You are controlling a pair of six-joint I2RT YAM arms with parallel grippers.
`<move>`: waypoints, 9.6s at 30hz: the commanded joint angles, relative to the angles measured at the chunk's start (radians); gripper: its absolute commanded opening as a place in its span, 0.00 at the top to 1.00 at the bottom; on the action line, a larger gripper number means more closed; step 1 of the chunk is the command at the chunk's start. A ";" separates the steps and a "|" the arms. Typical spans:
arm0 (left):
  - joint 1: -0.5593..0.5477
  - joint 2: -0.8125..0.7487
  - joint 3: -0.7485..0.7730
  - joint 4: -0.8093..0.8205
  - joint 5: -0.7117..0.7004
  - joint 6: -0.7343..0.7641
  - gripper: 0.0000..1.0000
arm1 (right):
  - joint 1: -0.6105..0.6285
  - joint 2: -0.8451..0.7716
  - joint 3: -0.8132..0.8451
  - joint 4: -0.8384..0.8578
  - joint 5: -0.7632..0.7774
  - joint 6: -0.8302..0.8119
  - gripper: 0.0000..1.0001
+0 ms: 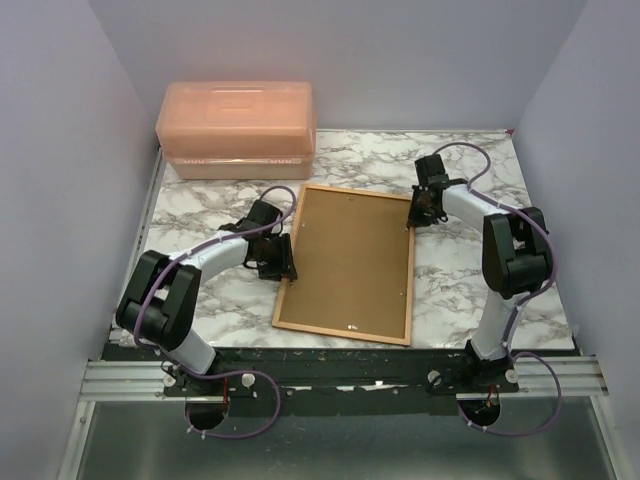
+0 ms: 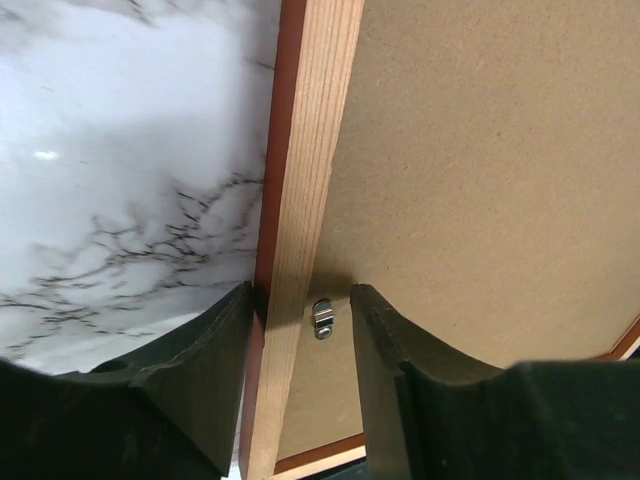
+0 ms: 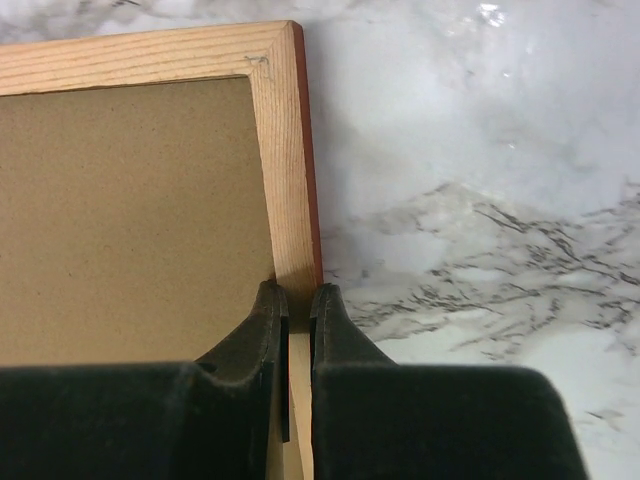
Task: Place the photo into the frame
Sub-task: Install the photo frame at the center of the board, then adjust the photo frame at the center of the board.
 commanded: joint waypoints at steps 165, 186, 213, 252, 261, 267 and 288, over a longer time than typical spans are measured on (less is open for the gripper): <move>-0.097 0.368 0.429 -0.195 -0.334 0.006 1.00 | 0.006 -0.227 -0.375 0.067 -0.261 0.055 0.23; -0.096 0.235 0.360 -0.106 -0.250 0.040 1.00 | 0.006 -0.428 -0.370 -0.006 -0.179 0.038 0.02; -0.085 -0.073 -0.047 -0.048 0.087 -0.089 0.44 | 0.040 -0.368 -0.424 -0.077 -0.274 0.082 0.02; -0.311 -0.475 -0.202 -0.106 0.066 -0.363 0.15 | 0.212 -0.121 0.171 -0.376 -0.042 0.122 0.00; -0.109 -0.468 -0.044 -0.187 0.101 -0.227 0.16 | 0.222 -0.415 -0.257 -0.432 -0.149 0.213 0.05; 0.001 -0.428 0.086 -0.257 0.118 -0.132 0.16 | 0.242 -0.440 -0.402 -0.343 -0.202 0.266 0.14; 0.278 -0.393 0.203 -0.369 0.100 0.056 0.16 | 0.308 -0.235 -0.330 -0.340 0.030 0.166 1.00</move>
